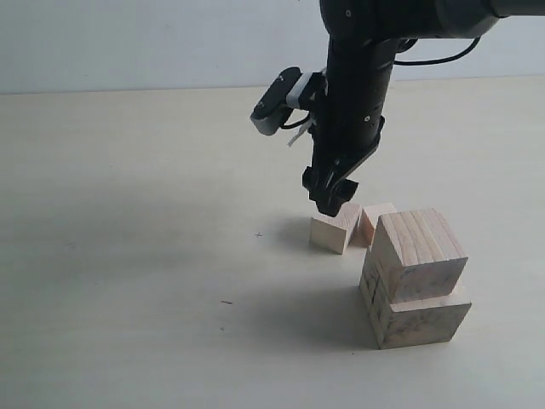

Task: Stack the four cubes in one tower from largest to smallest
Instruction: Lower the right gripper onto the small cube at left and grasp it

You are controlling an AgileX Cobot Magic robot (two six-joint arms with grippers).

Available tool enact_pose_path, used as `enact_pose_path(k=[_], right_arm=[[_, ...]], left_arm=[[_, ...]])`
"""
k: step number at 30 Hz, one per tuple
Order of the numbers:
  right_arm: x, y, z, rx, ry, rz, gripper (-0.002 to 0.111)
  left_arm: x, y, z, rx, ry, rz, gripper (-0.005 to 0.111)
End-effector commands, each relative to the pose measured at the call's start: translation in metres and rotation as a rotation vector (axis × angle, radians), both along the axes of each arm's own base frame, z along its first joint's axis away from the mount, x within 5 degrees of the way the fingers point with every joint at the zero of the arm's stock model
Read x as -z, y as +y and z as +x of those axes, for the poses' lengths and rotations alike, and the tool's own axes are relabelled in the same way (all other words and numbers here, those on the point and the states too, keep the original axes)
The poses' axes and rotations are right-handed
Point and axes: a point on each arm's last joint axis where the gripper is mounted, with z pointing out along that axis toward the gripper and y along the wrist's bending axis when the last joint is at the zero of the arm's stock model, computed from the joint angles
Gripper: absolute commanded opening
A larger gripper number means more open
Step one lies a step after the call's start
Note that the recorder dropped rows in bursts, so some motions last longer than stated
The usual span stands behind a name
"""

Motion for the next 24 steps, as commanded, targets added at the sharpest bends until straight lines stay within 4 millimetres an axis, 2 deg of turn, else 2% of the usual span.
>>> enact_pose_path(k=[1,5,12,24], right_arm=[[0.006,0.003,0.003,-0.015,0.008,0.003,0.078],[0.011,0.009,0.001,-0.015,0.048,0.06,0.078],[0.028,0.01,0.002,-0.027,0.09,0.046,0.078],[0.038,0.008,0.005,-0.02,0.108,0.032,0.078]], left_arm=[[0.0,0.0,0.0,-0.007,-0.01,-0.002,0.0],[0.0,0.0,0.0,-0.007,-0.01,-0.002,0.0],[0.0,0.0,0.0,-0.007,-0.01,-0.002,0.0],[0.0,0.0,0.0,-0.007,-0.01,-0.002,0.0]])
